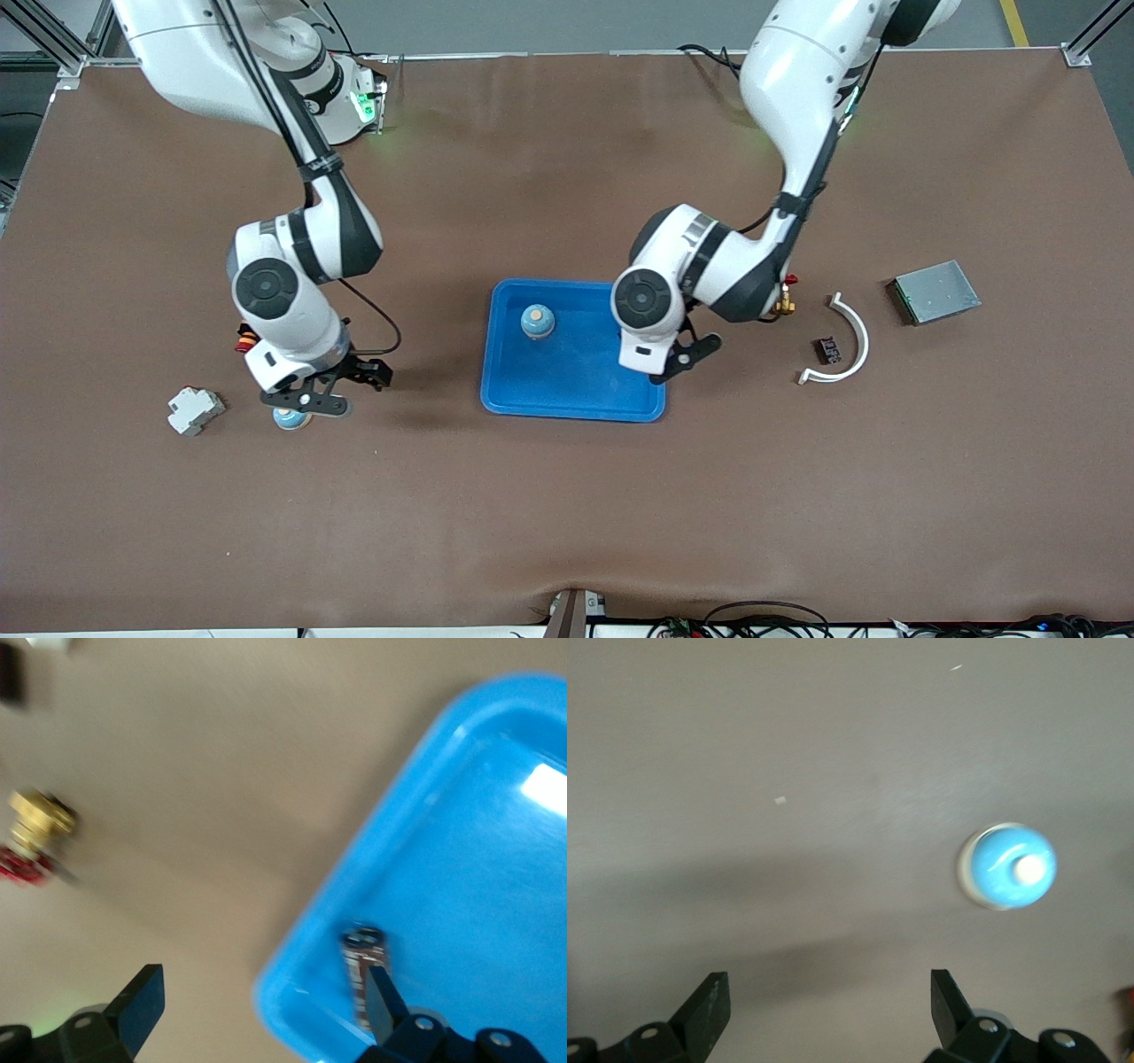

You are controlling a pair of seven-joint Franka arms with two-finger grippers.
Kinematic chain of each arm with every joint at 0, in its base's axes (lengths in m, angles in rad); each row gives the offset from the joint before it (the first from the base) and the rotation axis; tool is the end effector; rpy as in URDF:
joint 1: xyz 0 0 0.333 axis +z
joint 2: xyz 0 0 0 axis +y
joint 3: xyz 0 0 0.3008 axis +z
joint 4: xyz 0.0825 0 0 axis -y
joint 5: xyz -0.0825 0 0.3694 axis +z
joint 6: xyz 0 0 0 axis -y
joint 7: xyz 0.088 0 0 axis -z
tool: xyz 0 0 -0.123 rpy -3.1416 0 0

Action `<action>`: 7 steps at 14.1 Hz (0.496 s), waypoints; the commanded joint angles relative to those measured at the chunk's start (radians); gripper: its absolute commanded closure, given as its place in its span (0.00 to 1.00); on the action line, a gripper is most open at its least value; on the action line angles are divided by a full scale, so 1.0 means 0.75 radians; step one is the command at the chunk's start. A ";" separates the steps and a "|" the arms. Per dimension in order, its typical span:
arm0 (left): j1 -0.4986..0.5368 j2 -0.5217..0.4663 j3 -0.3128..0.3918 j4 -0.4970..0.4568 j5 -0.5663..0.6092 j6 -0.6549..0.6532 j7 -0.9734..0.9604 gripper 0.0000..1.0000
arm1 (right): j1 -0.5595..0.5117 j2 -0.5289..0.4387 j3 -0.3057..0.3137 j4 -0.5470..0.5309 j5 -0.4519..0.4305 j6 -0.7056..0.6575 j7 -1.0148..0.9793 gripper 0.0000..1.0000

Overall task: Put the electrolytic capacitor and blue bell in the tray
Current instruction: 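Reach the right gripper to the second bell while the left gripper reaches the second capacitor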

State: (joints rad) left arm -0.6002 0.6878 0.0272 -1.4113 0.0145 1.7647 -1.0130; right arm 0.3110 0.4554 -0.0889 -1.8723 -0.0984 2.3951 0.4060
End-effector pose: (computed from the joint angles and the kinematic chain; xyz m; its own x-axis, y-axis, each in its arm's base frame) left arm 0.5524 -0.3578 0.2532 0.8887 0.4339 -0.1484 0.3793 -0.8773 -0.2941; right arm 0.6123 0.1391 0.2576 0.9899 -0.0989 0.1019 -0.1069 -0.9913 0.0763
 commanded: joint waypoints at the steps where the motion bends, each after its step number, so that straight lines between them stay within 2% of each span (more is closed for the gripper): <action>1: 0.117 -0.078 -0.008 -0.037 0.046 -0.054 0.262 0.00 | -0.118 -0.047 0.031 -0.072 -0.014 0.075 -0.150 0.00; 4: 0.246 -0.095 -0.014 -0.037 0.144 -0.040 0.468 0.00 | -0.189 -0.018 0.033 -0.070 -0.008 0.146 -0.277 0.00; 7: 0.387 -0.119 -0.020 -0.039 0.144 0.001 0.728 0.00 | -0.255 0.043 0.039 -0.060 0.002 0.214 -0.371 0.00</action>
State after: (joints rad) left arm -0.3617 0.6339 0.0282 -1.4155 0.1010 1.7473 -0.5629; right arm 0.1619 0.4652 -0.0850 -1.9147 -0.0979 2.5228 0.1697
